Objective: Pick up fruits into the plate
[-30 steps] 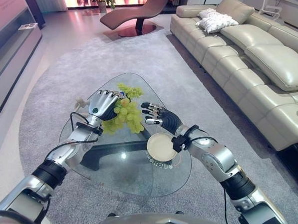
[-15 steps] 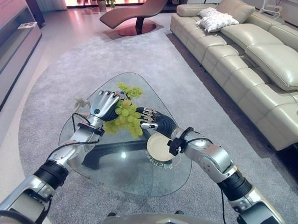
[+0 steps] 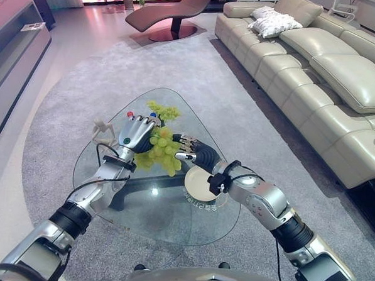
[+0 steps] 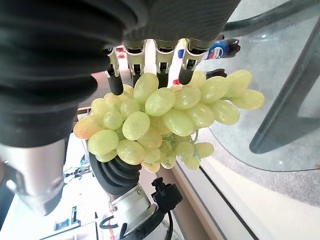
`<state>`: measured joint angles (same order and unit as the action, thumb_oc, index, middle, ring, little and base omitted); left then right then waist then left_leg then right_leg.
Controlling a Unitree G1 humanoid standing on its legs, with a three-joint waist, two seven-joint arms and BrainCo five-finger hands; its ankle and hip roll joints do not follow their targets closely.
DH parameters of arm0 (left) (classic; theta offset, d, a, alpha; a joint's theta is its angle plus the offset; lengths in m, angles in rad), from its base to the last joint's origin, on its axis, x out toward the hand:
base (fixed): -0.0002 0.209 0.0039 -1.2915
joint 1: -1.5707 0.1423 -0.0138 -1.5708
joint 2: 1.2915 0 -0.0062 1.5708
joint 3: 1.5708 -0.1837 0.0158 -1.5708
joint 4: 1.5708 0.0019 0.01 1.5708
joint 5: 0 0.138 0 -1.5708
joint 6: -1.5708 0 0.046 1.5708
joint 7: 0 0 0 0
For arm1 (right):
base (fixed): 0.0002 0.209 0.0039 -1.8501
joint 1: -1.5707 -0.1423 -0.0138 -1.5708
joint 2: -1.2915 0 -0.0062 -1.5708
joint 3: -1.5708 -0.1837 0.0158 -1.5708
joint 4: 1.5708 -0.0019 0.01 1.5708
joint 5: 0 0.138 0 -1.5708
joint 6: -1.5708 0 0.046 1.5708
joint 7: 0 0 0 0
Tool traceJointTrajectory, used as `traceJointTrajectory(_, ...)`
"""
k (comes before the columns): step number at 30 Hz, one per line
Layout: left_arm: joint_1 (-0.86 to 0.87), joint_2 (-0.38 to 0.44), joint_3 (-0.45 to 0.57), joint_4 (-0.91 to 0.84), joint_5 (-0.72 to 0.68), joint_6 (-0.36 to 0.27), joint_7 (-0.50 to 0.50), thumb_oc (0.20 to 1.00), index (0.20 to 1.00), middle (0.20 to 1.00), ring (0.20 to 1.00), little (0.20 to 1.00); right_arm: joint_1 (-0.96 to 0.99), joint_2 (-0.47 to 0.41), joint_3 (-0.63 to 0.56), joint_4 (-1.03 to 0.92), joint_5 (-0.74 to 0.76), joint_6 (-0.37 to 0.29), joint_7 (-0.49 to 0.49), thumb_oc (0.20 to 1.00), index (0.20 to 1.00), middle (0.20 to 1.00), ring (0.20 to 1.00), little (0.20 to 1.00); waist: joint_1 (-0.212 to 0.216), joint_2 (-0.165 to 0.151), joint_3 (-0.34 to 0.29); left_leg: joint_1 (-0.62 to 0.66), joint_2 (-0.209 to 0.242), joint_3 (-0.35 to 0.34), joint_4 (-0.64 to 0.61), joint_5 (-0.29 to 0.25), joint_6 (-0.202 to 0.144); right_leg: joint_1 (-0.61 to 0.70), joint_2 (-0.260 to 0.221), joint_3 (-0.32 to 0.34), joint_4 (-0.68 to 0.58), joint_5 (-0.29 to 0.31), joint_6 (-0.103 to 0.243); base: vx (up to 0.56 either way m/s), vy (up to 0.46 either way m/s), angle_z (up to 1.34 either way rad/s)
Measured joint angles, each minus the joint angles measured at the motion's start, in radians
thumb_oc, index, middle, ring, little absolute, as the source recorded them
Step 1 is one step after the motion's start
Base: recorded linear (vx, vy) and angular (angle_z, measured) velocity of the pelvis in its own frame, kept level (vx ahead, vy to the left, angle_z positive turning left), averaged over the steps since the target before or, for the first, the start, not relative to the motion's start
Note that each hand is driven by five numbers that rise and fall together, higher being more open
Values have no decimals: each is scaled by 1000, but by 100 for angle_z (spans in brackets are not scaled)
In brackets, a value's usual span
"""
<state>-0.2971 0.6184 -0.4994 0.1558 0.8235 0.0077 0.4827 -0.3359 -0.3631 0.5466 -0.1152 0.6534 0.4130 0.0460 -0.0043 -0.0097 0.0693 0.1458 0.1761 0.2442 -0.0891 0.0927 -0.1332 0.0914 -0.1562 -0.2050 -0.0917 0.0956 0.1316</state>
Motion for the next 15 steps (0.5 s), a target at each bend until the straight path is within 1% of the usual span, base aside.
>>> traceJointTrajectory(1,0,-6,-2,-17,-3,14,-6,200,200,200,200,200,0,1,0,0,15,-2,-15,1000,1000,1000,1000,1000,0,-2,3,0,0,0,0,0,0,0,0,0,0,0,0,0,0,0)
traceJointTrajectory(6,-1,-22,-7,-47,-22,31,-26,200,200,200,200,200,0,3,-1,0,34,-6,-45,1000,1000,1000,1000,1000,0,-7,8,0,0,1,0,0,0,0,0,0,0,0,0,0,0,0)
traceJointTrajectory(12,-1,-42,-7,-64,-40,42,-41,200,200,200,200,200,-2,15,0,1,35,-7,-69,1000,1000,1000,1000,1000,1,-8,8,1,0,0,0,0,0,1,0,-1,0,0,0,-6,-4,0)
traceJointTrajectory(13,-3,-43,-7,-64,-40,43,-42,200,200,200,200,200,-2,15,0,1,35,-7,-71,887,887,887,887,887,1,-8,8,1,0,0,0,0,0,1,0,-1,0,0,0,0,0,0)
traceJointTrajectory(14,-9,-46,-9,-64,-41,53,-44,200,200,200,200,200,-2,16,0,1,35,-7,-72,511,511,511,511,511,1,-8,8,1,0,0,0,0,0,1,0,-1,0,0,0,0,0,0)
traceJointTrajectory(15,-16,-48,-13,-65,-49,55,-44,200,200,200,200,200,-6,17,-1,5,35,-7,-80,200,200,200,200,200,2,-8,8,0,0,0,0,0,0,1,0,-2,0,0,0,-38,-16,0)
